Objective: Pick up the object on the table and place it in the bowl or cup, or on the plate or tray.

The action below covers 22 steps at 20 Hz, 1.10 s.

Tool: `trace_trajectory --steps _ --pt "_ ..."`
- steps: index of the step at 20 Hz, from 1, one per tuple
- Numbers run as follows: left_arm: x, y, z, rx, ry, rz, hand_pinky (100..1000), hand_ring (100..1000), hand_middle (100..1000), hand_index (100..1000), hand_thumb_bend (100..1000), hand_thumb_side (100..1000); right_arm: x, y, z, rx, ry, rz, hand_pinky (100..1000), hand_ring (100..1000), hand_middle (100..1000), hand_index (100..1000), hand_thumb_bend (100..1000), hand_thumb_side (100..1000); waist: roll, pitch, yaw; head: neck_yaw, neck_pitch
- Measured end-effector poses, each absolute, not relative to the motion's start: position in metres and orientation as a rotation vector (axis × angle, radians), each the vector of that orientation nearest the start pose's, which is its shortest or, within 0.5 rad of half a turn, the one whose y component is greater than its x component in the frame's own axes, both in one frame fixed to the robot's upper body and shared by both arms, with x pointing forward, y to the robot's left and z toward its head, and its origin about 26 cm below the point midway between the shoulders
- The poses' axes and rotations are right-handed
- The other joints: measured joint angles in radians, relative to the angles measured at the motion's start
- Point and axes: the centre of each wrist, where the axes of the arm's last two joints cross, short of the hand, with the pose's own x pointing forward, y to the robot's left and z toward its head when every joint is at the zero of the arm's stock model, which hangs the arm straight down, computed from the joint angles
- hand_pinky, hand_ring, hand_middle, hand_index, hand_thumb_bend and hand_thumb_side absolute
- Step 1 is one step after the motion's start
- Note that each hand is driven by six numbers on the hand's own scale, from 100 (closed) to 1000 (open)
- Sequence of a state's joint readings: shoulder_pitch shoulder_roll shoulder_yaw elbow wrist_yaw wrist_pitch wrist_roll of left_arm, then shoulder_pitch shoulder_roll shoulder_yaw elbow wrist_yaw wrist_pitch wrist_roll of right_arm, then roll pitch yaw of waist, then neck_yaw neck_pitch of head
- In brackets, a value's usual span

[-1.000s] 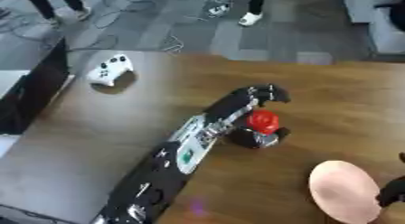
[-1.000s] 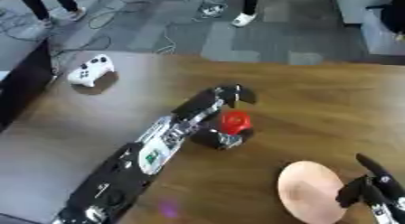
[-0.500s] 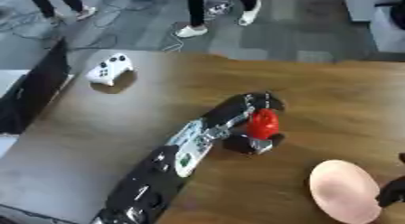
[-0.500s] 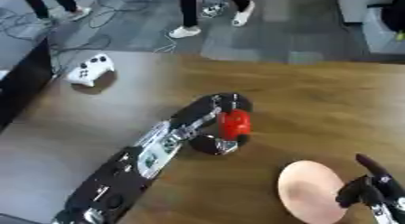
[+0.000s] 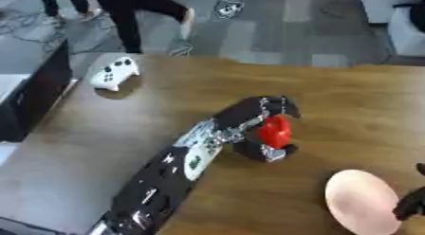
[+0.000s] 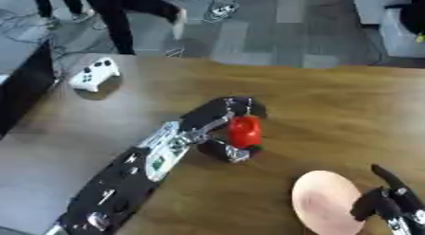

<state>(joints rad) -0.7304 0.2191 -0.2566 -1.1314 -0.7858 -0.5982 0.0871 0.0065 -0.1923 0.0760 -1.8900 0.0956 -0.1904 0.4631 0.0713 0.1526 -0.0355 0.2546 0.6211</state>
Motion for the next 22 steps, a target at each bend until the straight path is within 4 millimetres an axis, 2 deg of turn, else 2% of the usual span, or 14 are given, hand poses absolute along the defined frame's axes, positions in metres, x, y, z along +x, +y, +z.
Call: trace_trajectory --steps 5,12,22 --pt "0.44 0.172 0.121 -0.635 3.041 1.772 549 735 752 816 304 640 0.267 -0.253 0.077 0.159 -1.93 0.79 534 562 555 1000 100 837 0.0 0.0 -0.001 0.0 0.0" --pt "0.442 0.17 0.113 -0.639 3.06 1.794 554 737 754 819 294 658 0.267 -0.253 0.077 0.159 -1.926 0.796 535 563 555 1000 100 845 0.002 0.006 -0.006 0.0 0.0" --pt "0.446 0.176 0.093 -0.778 3.015 1.917 555 738 755 823 281 690 0.268 -0.251 0.079 0.16 -1.932 0.811 535 563 554 1000 100 847 0.003 0.013 -0.018 0.0 -0.008"
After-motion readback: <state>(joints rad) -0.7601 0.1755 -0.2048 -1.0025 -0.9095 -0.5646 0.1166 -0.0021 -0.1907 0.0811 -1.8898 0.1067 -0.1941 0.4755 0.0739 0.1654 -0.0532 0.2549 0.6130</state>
